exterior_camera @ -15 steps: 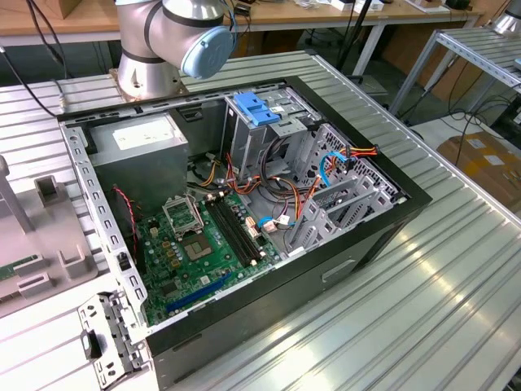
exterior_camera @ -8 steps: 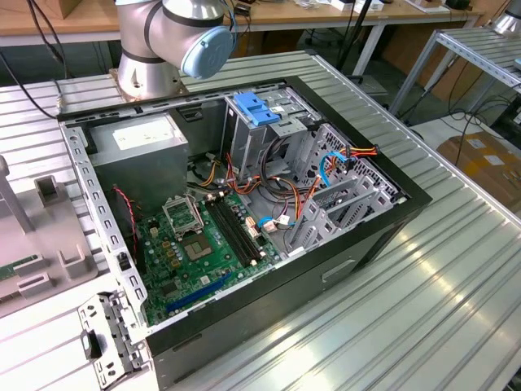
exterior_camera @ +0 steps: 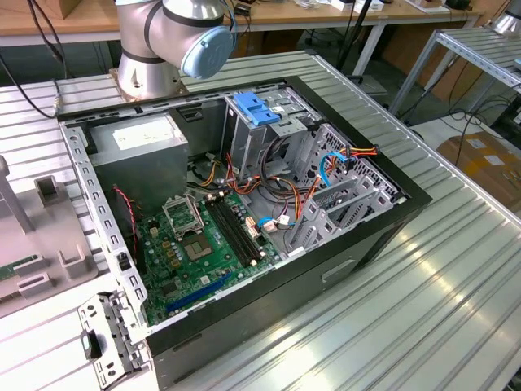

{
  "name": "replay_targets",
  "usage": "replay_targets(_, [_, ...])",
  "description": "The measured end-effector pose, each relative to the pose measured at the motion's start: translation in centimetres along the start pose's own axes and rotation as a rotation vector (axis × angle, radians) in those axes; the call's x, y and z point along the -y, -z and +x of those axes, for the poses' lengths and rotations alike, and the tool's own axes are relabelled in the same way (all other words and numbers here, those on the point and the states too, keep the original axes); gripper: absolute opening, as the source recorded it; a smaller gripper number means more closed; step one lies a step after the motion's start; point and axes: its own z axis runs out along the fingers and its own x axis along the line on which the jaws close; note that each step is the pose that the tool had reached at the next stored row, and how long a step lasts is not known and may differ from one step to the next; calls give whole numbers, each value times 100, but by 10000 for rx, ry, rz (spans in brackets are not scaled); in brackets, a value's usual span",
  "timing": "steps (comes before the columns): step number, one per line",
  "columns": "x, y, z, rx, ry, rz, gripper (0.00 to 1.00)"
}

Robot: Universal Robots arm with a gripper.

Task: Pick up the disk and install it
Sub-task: 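Pick up the disk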

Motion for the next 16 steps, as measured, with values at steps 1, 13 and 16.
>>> replay_targets(1, [0,8,0,0,0,0,36])
replay_targets(13, [-5,90,-2,0,0,0,36])
replay_targets(16, [-6,109,-2,0,0,-1,36])
